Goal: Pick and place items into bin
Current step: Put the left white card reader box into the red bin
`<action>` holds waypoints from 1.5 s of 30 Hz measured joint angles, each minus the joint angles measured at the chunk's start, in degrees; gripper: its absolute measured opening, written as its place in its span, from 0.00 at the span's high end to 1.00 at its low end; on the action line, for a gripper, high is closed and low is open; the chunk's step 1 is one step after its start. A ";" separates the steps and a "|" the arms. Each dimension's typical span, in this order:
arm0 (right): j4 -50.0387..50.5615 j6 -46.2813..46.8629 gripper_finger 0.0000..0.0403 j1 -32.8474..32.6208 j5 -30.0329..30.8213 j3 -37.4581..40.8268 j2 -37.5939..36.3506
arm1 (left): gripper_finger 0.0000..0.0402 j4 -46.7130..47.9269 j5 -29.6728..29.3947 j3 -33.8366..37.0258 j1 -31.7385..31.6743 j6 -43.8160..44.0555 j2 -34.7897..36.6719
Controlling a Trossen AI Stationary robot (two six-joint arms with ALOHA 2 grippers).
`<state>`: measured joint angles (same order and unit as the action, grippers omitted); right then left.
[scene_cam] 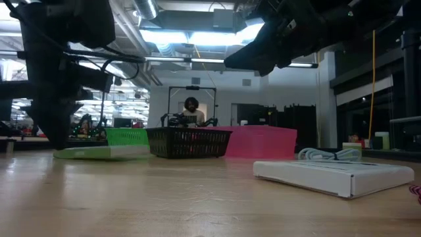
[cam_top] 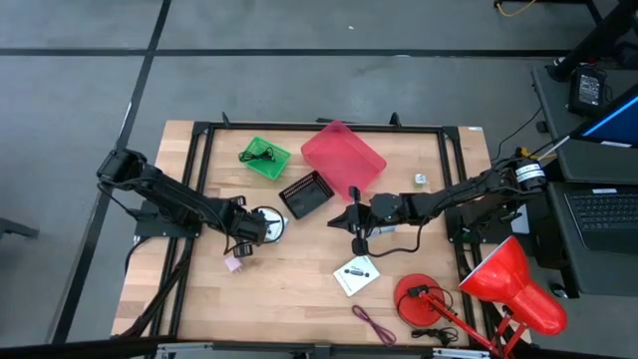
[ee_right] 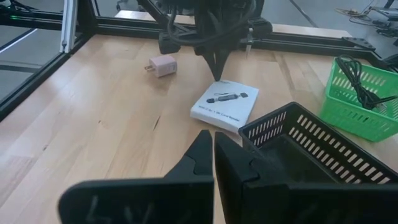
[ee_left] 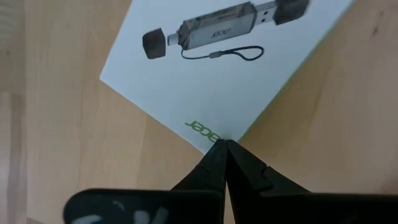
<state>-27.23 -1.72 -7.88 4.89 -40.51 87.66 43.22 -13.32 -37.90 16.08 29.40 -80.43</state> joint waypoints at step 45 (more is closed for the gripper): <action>18.66 -27.19 0.63 -1.74 8.82 -29.83 23.77 | 0.99 0.26 0.26 0.03 -4.17 -19.68 -0.80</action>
<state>-8.56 -28.90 -9.62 13.71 -70.34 111.43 43.48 -13.06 -37.87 11.90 9.72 -81.23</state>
